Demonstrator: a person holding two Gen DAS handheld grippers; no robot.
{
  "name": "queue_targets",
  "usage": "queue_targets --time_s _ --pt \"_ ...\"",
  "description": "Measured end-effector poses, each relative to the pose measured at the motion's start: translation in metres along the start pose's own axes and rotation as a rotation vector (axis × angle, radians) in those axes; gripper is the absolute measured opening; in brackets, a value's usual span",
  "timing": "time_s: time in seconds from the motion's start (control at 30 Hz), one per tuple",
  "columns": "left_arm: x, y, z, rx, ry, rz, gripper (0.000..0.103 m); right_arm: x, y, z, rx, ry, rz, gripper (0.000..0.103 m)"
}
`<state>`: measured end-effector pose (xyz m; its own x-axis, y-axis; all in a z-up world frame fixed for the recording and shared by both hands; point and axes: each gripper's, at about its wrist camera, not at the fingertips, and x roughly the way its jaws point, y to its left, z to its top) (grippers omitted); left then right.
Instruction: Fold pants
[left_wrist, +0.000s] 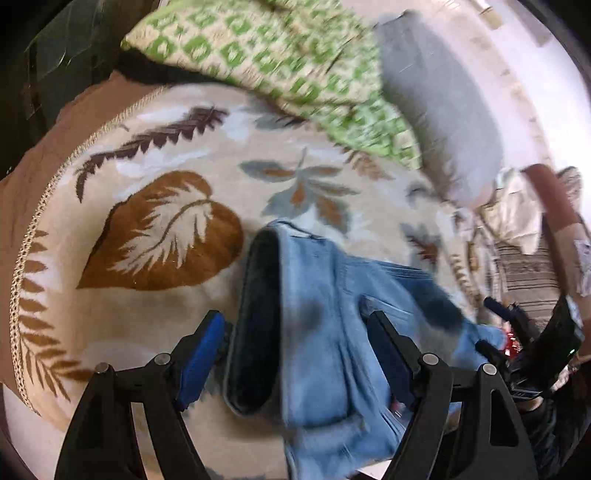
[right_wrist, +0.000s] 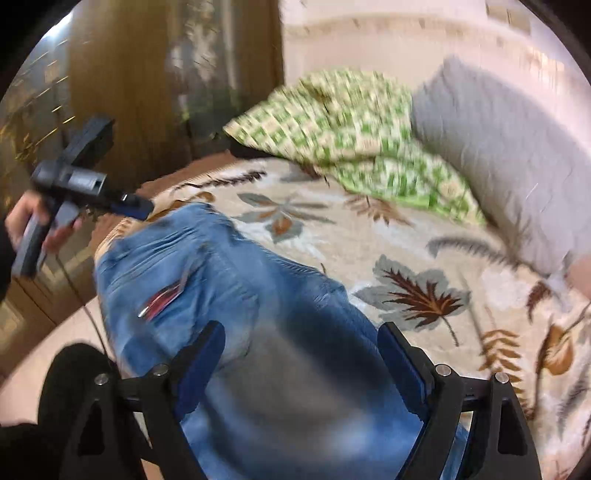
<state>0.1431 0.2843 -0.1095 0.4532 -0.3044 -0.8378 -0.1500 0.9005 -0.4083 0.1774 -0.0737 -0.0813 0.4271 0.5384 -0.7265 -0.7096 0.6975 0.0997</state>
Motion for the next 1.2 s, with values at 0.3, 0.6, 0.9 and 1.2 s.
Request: queue_targets --time_s 0.3,0.6,0.9,1.2 --pt "0.039 -0.024 0.014 0.126 0.105 0.005 0.031 0.096 0.009 0.017 -0.124 0.244 -0.059 0.021" --pt "0.013 -0.055 0.048 0.301 -0.008 -0.026 0.005 0.093 -0.045 0.039 0.118 0.206 0.028 0.018" --pt "0.07 -0.014 0.023 0.276 0.14 0.101 0.007 0.132 -0.078 0.024 0.348 0.258 0.061 0.023" --pt "-0.02 -0.011 -0.004 0.116 -0.07 -0.027 0.099 0.037 -0.065 0.027 0.191 0.088 -0.011 0.085"
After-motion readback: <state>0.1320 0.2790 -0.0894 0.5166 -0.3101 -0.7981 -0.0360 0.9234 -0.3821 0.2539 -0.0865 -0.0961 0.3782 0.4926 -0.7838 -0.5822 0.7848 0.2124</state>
